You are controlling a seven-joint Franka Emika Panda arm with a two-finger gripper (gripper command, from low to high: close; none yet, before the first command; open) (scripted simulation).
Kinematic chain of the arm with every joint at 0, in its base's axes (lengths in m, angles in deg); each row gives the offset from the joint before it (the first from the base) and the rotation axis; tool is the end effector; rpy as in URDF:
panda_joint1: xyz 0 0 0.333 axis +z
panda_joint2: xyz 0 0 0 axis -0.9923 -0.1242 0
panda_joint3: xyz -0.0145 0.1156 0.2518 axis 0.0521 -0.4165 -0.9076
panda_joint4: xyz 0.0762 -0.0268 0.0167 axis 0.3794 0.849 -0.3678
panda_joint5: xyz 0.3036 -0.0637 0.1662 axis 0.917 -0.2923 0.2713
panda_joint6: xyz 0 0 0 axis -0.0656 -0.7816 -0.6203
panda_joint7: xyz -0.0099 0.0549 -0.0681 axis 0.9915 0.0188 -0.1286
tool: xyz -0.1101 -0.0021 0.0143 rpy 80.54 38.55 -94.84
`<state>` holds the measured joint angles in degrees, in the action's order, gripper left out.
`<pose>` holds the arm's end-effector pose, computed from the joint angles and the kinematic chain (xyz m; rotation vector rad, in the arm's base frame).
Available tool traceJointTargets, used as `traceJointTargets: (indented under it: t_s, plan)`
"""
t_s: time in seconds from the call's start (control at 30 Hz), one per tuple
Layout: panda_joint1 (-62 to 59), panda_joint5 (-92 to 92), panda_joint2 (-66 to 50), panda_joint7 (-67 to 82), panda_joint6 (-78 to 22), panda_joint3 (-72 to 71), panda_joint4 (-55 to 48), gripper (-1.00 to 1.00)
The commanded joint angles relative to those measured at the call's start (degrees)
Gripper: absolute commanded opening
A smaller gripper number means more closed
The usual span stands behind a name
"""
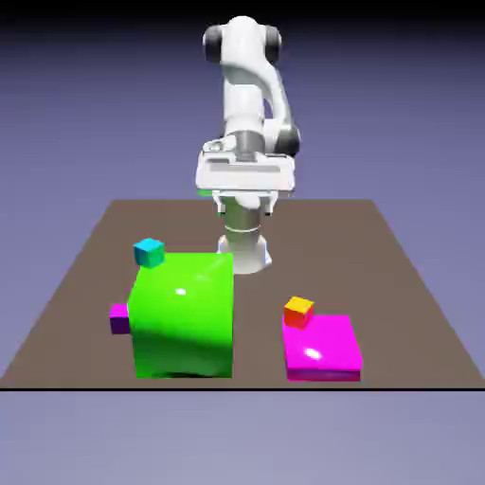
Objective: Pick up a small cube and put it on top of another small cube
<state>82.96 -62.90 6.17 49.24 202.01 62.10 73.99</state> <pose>0.3870 -0.0052 0.4449 -2.5256 0.9476 -1.0154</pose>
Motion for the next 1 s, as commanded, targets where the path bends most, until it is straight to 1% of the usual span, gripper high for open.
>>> traceJointTargets:
  t_s: [0.0,0.6,0.97]
  plan:
    - [-2.07,0.85,-1.4,0.42,-0.57,-0.51,-0.75,1.0]
    - [-39.45,16.1,-26.58,7.82,-10.82,-9.68,-14.23,1.0]
    - [-61.8,41.09,-36.63,4.35,-3.89,-27.27,-12.24,1.0]
